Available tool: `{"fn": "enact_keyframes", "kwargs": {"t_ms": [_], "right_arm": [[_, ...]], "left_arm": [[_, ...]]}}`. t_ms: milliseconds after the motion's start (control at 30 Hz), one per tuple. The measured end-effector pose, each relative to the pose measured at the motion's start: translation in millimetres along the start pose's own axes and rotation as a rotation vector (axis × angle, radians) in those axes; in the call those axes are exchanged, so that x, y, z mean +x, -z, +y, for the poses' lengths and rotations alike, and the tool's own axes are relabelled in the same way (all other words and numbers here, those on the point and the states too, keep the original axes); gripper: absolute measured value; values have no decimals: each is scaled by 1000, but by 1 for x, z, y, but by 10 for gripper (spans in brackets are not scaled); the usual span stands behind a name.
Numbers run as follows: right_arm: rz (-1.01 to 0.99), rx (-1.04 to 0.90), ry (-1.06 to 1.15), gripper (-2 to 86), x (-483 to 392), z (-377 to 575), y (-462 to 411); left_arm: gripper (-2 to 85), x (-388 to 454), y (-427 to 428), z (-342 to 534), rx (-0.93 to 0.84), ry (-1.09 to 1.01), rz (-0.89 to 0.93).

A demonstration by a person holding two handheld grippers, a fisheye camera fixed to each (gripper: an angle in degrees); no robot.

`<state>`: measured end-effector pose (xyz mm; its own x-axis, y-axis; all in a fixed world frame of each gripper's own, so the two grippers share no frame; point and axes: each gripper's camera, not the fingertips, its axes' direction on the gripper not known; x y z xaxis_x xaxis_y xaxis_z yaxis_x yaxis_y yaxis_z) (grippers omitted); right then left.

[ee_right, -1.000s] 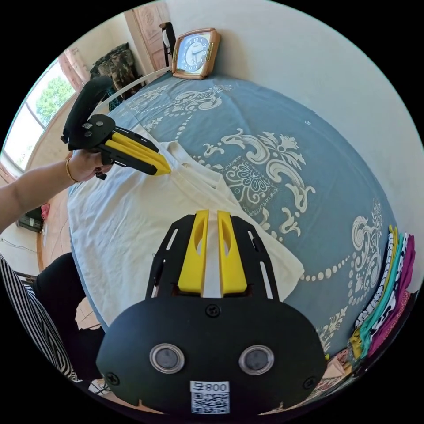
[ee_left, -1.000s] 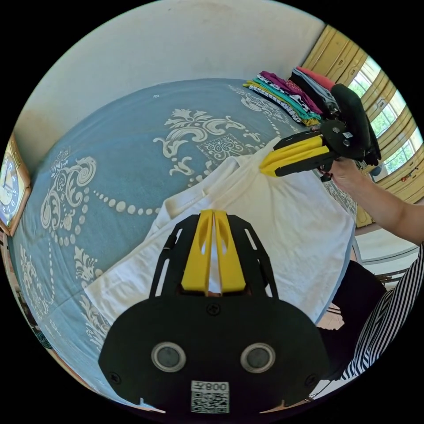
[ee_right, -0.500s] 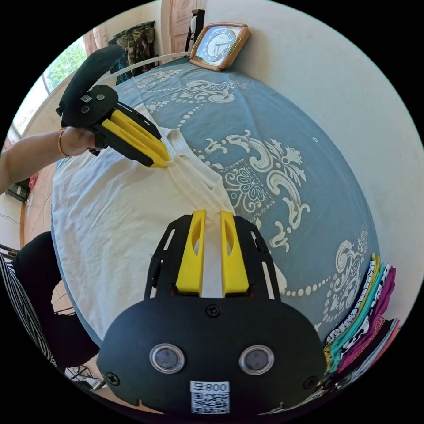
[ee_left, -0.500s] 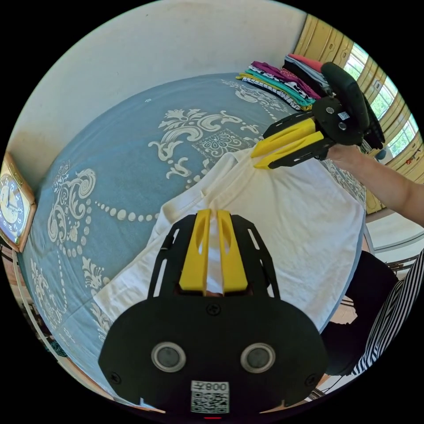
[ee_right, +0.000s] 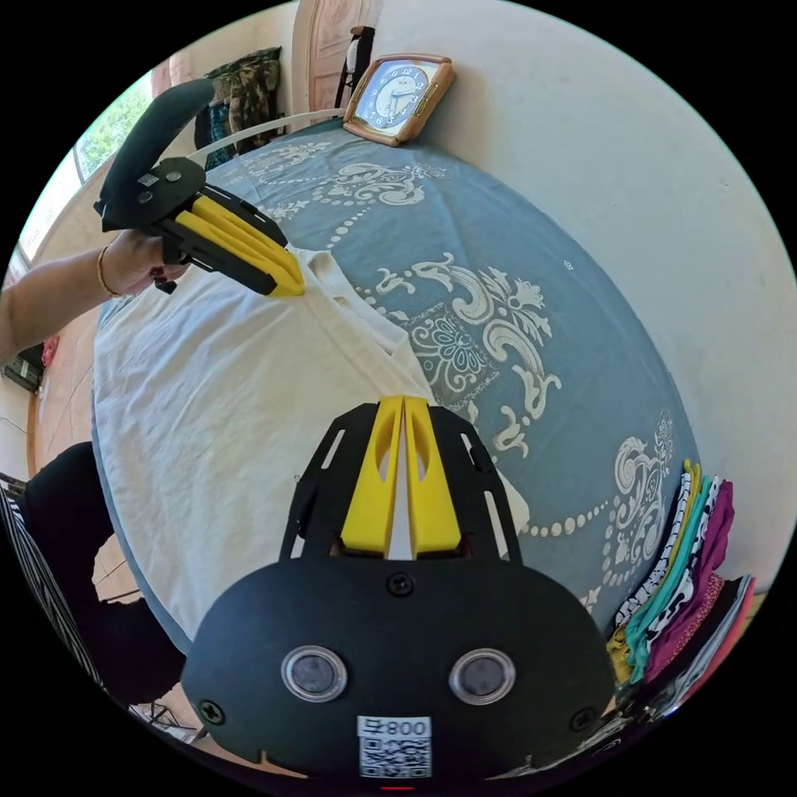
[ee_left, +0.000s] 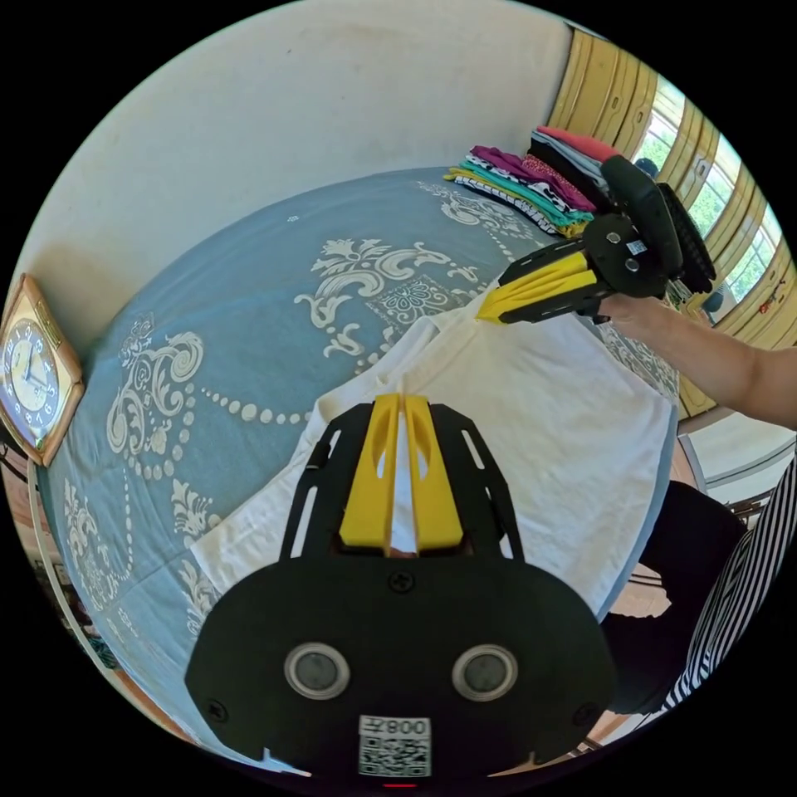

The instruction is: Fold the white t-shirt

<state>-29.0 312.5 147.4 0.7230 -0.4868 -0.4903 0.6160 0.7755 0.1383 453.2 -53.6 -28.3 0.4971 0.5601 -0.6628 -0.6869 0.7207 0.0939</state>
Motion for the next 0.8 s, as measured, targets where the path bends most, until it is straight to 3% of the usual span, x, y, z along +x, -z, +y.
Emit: {"fn": "enact_keyframes", "kwargs": {"t_ms": [300,800], "right_arm": [[-38,-65,-15,59,9,0,-8],[-6,0,-27,8,0,-7,46]], "left_arm": [[24,-12,-14,6,-35,54,22],[12,-14,27,27,29,57,14]]}}
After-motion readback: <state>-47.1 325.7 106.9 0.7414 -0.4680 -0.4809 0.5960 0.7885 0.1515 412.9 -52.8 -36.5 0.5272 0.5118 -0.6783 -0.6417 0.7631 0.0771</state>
